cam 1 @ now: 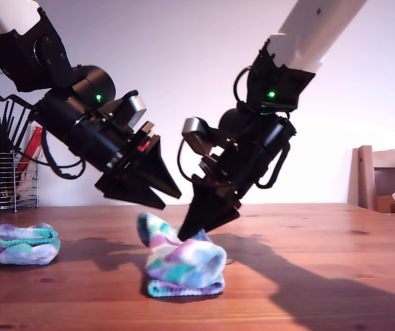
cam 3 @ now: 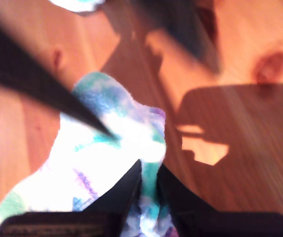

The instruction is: Fold the socks in front of you. After folding them, place them to the left side.

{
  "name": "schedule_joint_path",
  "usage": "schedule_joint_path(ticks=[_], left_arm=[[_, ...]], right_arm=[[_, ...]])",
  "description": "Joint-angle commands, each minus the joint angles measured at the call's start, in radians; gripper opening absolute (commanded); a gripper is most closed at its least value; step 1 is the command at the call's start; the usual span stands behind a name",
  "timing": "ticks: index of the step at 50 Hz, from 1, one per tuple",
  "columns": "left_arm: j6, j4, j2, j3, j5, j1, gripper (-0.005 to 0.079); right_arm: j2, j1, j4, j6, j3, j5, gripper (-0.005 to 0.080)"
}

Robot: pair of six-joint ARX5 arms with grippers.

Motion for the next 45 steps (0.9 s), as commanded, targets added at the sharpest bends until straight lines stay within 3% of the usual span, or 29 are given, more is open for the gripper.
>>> schedule_joint_path(ticks=[1, 10, 25, 45], left_arm=[[0.035, -0.016, -0.013, 0.003, 0.026, 0.000, 0.0472], [0.089, -0.112, -0.013, 0.014, 0.030, 0.000, 0.0504], [0.088, -0.127, -0.013, 0.026, 0.014, 0.002, 0.0521], [0.119, -0.233, -0.013, 0.028, 0.098, 0.004, 0.0521]], right_arm=[[-0.064, -0.002, 0.002, -0.004, 0.011, -0.004, -0.0013], [-0.064, -0.002, -0.018, -0.006, 0.011, -0.010, -0.0013], [-0.093, 0.024, -0.070, -0.031, 0.011, -0.045, -0.0013], [-0.167, 0.037, -0.067, -0.034, 0.011, -0.045, -0.0013]])
